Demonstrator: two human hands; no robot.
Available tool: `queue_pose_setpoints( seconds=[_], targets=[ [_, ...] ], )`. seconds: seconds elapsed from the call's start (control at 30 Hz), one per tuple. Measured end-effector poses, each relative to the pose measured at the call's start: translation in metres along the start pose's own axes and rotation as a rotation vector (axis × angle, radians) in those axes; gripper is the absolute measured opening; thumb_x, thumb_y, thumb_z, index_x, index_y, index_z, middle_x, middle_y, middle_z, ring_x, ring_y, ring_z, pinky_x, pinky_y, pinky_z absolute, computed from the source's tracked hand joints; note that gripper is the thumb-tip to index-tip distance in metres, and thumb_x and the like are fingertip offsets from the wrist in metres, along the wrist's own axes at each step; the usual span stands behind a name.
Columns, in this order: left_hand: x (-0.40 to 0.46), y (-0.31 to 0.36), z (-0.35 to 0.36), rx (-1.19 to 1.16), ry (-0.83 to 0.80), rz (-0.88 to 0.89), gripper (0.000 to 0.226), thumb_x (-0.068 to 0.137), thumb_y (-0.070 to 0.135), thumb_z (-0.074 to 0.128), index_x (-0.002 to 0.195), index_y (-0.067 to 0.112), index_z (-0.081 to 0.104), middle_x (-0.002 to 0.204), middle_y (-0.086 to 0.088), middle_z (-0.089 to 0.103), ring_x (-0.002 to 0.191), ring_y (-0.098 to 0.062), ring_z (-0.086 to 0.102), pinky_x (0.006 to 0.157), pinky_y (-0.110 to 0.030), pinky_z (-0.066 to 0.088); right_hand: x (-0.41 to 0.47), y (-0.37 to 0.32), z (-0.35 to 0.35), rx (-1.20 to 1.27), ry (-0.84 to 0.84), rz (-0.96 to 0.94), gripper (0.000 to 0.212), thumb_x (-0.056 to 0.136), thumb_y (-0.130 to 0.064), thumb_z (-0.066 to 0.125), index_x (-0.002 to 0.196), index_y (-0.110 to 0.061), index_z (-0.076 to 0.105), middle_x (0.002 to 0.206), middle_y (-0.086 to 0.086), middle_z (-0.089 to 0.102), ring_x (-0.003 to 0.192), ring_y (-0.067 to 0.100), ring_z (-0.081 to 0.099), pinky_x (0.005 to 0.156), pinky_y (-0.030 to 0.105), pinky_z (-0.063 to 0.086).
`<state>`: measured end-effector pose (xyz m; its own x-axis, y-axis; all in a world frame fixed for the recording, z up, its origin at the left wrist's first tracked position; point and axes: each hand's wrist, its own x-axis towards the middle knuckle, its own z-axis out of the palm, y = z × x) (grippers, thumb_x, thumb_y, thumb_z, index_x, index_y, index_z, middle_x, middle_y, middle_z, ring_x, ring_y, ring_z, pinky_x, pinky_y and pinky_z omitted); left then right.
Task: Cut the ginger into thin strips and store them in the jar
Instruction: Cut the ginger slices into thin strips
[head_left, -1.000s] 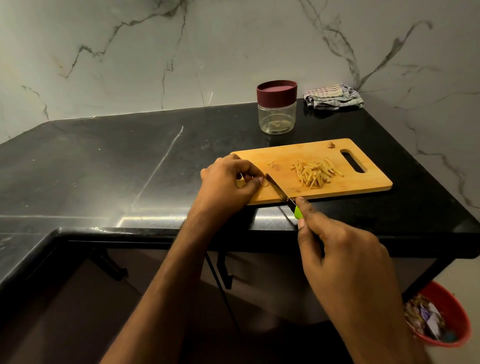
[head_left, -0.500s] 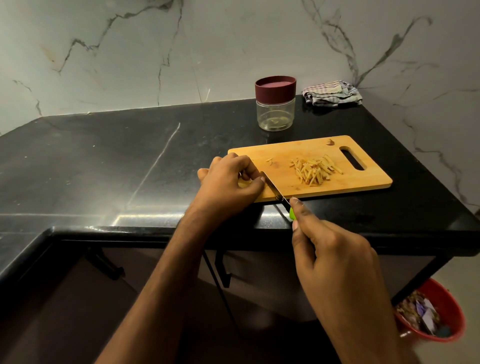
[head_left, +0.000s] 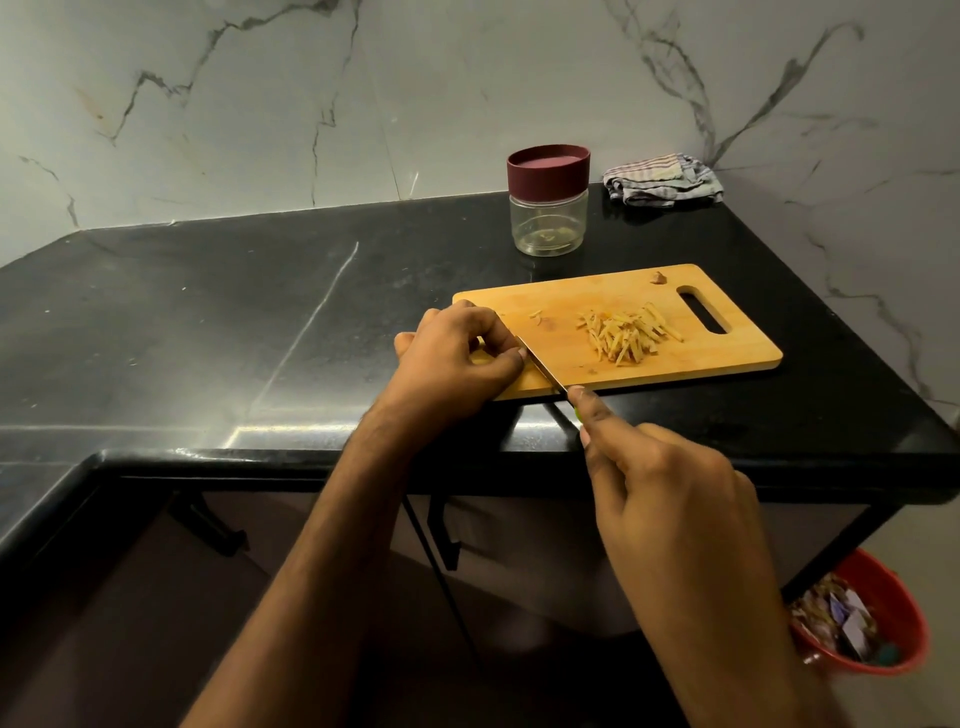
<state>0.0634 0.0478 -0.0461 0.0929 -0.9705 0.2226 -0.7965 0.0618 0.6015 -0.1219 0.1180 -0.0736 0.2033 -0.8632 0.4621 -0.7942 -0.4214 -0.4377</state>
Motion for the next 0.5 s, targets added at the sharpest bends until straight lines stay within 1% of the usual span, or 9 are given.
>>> queue_pose_setpoints(
  seconds=[0.07,0.23,0.3,0.37,0.43,0.5],
  targets=[
    [-0.001,0.0,0.0,0.002,0.006,0.005,0.021,0.09,0.035,0.071,0.072,0.032,0.06,0.097,0.012,0.06,0.109,-0.014,0.05,0.086,-0.032,0.015,-0.001,0.001,-0.001,-0.003,0.002,-0.005,0.051,0.087,-0.027,0.063,0.136,-0.033,0.051,0.055,-0.009,0.042,0.045,0.007,0.042,0.036,0.024,0.038],
    [-0.001,-0.002,0.001,0.033,0.018,0.029,0.016,0.089,0.039,0.069,0.077,0.035,0.059,0.099,0.011,0.059,0.108,-0.012,0.048,0.087,-0.033,0.018,-0.009,0.003,-0.014,-0.02,0.005,0.029,0.047,0.083,-0.03,0.063,0.129,-0.039,0.056,0.056,-0.009,0.038,0.044,0.009,0.04,0.036,0.026,0.033],
    [-0.001,-0.004,0.001,0.028,0.025,0.058,0.014,0.09,0.038,0.068,0.081,0.038,0.057,0.097,0.011,0.058,0.105,-0.012,0.049,0.086,-0.034,0.02,-0.01,0.003,-0.015,-0.031,-0.016,0.038,0.047,0.084,-0.031,0.062,0.13,-0.04,0.054,0.059,-0.009,0.037,0.045,0.007,0.038,0.035,0.024,0.032],
    [-0.002,-0.005,0.001,0.015,0.018,0.089,0.014,0.091,0.035,0.067,0.085,0.041,0.055,0.096,0.01,0.056,0.104,-0.013,0.049,0.087,-0.035,0.022,-0.009,0.004,-0.014,-0.021,-0.034,0.047,0.047,0.085,-0.031,0.06,0.13,-0.04,0.052,0.061,-0.01,0.037,0.045,0.006,0.038,0.036,0.019,0.029],
    [-0.002,-0.003,0.001,0.024,-0.001,0.103,0.017,0.092,0.034,0.066,0.085,0.044,0.054,0.098,0.009,0.056,0.104,-0.012,0.048,0.087,-0.035,0.021,-0.009,0.005,-0.014,-0.007,-0.047,0.056,0.048,0.085,-0.032,0.059,0.131,-0.04,0.051,0.062,-0.011,0.037,0.046,0.005,0.037,0.037,0.016,0.025],
    [-0.002,-0.002,0.001,0.031,-0.004,0.097,0.017,0.092,0.035,0.066,0.084,0.045,0.055,0.099,0.009,0.056,0.105,-0.011,0.047,0.087,-0.034,0.019,-0.009,0.006,-0.015,0.007,-0.044,0.058,0.048,0.086,-0.034,0.058,0.133,-0.041,0.049,0.062,-0.011,0.037,0.046,0.005,0.038,0.036,0.019,0.03]
  ],
)
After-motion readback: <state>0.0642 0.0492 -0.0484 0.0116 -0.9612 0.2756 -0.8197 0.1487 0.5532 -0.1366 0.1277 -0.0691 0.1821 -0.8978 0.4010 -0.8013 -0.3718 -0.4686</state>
